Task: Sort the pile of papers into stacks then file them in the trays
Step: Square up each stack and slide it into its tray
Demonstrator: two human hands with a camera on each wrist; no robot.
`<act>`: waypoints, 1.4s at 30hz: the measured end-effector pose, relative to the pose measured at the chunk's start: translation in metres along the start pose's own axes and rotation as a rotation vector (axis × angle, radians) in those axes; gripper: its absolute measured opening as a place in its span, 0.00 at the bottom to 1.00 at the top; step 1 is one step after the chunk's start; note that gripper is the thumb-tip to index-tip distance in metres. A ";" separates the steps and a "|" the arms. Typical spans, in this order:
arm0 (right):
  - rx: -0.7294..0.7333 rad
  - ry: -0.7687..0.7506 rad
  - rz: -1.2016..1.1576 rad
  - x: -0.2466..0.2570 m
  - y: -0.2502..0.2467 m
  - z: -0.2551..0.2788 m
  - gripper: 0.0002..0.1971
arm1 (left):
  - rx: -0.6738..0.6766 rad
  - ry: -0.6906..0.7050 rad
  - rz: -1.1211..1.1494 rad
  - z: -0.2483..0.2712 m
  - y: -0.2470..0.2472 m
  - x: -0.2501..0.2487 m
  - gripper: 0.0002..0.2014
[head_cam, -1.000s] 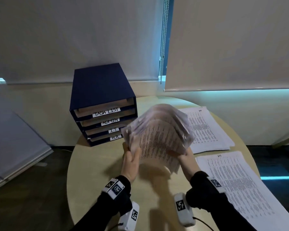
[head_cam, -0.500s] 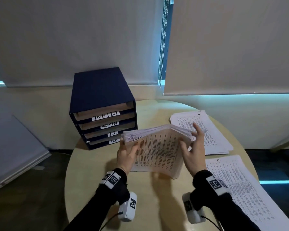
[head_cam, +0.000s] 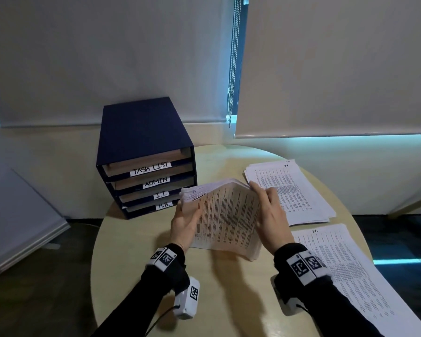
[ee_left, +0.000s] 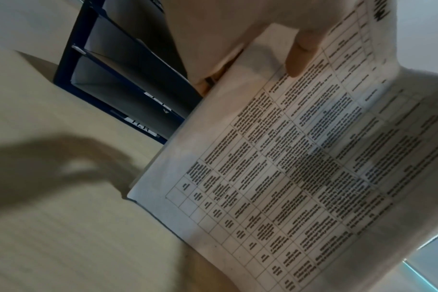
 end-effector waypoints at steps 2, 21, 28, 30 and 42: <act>-0.030 0.037 -0.012 -0.001 -0.001 -0.002 0.35 | 0.002 0.031 -0.078 -0.002 0.001 0.001 0.25; 0.166 0.431 -0.759 -0.045 0.008 0.004 0.16 | 0.079 0.119 -0.302 -0.004 -0.069 -0.059 0.09; 0.226 0.494 -0.908 -0.063 0.036 0.025 0.19 | -0.064 -0.082 0.174 0.022 -0.043 -0.022 0.36; 0.190 0.430 -0.857 -0.065 0.033 0.025 0.23 | -0.087 -0.132 0.222 0.022 -0.037 -0.006 0.51; -0.065 -0.177 0.257 -0.048 0.020 0.027 0.29 | -0.378 -0.103 0.206 0.001 -0.023 -0.030 0.05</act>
Point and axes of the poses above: each hand's wrist, its own z-axis away from the middle knuckle, its own y-axis out of the palm, x = y × z, the point moved 2 cm from there along -z, towards the middle knuckle, and after that the axes turned 12 degrees about y, right-handed, at the moved point
